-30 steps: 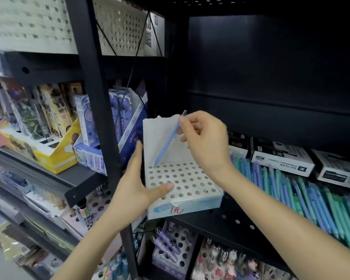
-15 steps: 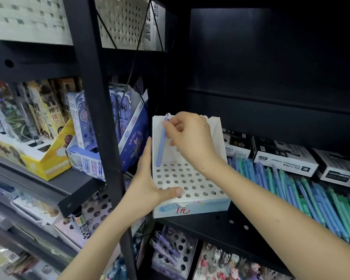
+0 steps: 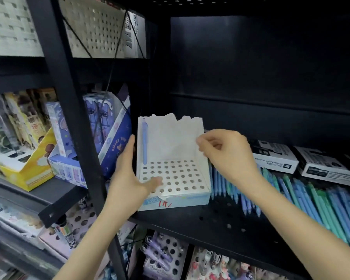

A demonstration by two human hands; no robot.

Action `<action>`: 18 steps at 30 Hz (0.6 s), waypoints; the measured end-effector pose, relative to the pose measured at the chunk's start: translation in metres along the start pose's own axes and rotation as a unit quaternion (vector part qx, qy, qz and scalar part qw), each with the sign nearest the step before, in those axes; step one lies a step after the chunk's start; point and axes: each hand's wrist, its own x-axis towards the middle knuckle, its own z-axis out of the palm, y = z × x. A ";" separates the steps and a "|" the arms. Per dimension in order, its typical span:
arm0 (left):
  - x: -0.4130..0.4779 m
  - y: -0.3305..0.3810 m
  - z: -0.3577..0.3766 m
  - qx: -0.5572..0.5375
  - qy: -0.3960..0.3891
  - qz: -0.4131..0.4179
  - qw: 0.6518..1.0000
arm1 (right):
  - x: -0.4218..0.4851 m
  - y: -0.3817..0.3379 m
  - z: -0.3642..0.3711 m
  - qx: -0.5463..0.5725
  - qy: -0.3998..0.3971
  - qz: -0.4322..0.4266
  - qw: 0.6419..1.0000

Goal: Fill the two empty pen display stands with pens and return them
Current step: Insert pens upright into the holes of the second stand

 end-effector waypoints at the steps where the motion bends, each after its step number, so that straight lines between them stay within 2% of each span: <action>1: -0.003 0.007 0.003 0.035 0.043 0.022 0.998 | -0.010 0.010 -0.015 -0.023 0.011 0.008 1.000; 3: -0.011 0.025 0.013 0.081 0.109 0.113 0.984 | -0.029 0.034 -0.042 -0.084 0.027 0.033 0.996; 4: -0.015 0.035 0.020 0.080 0.114 0.155 0.978 | -0.038 0.046 -0.054 -0.118 0.032 0.051 0.991; 7: -0.022 0.063 0.052 0.043 0.026 0.239 0.970 | -0.064 0.086 -0.089 -0.181 0.036 0.125 0.975; 9: -0.023 0.078 0.080 0.028 -0.061 0.253 0.965 | -0.078 0.111 -0.109 -0.206 0.028 0.175 0.962; 12: -0.022 0.092 0.123 0.051 -0.166 0.230 0.958 | -0.095 0.144 -0.130 -0.240 -0.009 0.217 0.946; 15: -0.014 0.097 0.157 0.115 -0.269 0.138 0.946 | -0.108 0.163 -0.141 -0.263 -0.054 0.251 0.930; 18: -0.005 0.093 0.178 0.214 -0.304 0.079 0.925 | -0.117 0.170 -0.146 -0.261 -0.088 0.258 0.926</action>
